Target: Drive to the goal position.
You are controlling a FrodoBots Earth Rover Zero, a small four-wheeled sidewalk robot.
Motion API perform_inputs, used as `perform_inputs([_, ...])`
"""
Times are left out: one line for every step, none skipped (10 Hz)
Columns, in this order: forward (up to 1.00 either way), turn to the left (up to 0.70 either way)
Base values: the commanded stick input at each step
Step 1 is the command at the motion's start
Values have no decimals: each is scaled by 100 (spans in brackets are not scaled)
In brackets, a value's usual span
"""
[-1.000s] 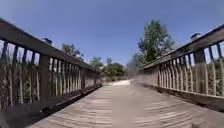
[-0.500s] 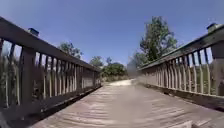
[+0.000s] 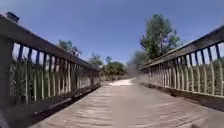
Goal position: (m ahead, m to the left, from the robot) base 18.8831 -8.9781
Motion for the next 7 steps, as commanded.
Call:
perform_inputs([70, 0])
perform_inputs([70, 0])
perform_inputs([70, 0])
perform_inputs([70, 0])
perform_inputs([70, 0])
perform_inputs([70, 0])
perform_inputs([70, 0])
